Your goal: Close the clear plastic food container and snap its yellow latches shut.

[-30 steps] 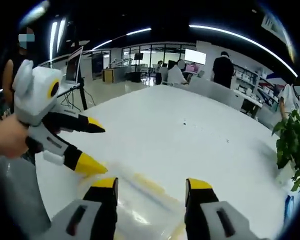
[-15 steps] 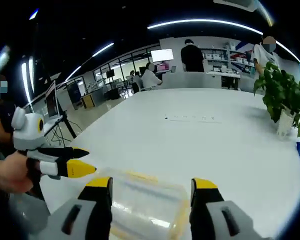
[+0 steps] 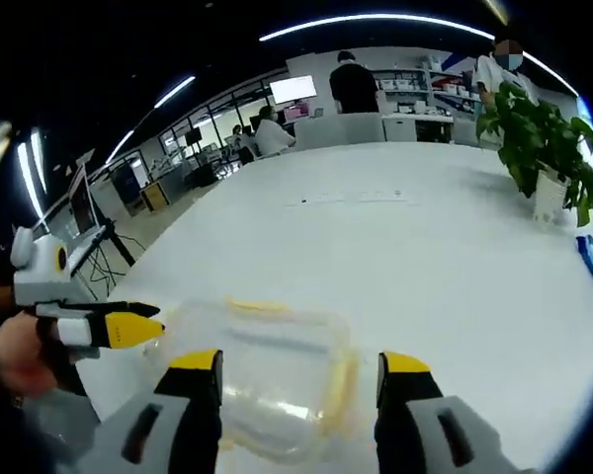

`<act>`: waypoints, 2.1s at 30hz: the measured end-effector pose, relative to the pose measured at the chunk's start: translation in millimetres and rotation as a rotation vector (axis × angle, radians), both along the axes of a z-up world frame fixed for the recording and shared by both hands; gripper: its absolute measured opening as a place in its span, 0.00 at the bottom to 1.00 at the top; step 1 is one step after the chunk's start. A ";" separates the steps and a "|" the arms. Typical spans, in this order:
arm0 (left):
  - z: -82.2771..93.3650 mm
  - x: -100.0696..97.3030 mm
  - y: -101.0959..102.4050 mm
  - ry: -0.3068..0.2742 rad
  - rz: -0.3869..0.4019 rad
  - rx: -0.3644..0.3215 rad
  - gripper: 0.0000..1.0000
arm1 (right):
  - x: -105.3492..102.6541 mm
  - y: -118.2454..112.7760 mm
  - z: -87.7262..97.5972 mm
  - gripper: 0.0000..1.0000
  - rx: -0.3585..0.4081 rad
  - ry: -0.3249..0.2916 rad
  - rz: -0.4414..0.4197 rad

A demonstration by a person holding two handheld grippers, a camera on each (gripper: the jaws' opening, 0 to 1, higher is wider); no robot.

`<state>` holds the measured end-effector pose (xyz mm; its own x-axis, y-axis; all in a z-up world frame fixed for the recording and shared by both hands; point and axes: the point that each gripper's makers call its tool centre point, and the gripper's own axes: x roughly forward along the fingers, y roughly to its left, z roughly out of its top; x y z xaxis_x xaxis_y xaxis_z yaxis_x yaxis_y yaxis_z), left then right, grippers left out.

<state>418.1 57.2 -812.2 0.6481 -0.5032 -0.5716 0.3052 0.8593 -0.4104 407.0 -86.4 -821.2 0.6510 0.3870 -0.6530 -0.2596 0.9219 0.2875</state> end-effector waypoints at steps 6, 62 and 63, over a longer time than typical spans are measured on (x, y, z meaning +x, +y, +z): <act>-6.9 -9.0 -18.6 0.045 -0.036 -0.029 0.45 | -4.3 5.7 -0.3 0.52 0.012 0.013 0.005; -13.1 35.9 40.4 0.057 0.082 -0.058 0.43 | 37.9 75.6 -1.9 0.45 0.064 -0.057 -0.038; -12.9 39.3 44.8 0.055 0.086 -0.057 0.43 | 40.6 80.0 -1.6 0.45 0.064 -0.060 -0.038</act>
<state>457.4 102.0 -825.1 0.6584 -0.4802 -0.5796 0.2071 0.8559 -0.4739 447.6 -6.4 -822.8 0.7033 0.4013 -0.5867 -0.2436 0.9115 0.3314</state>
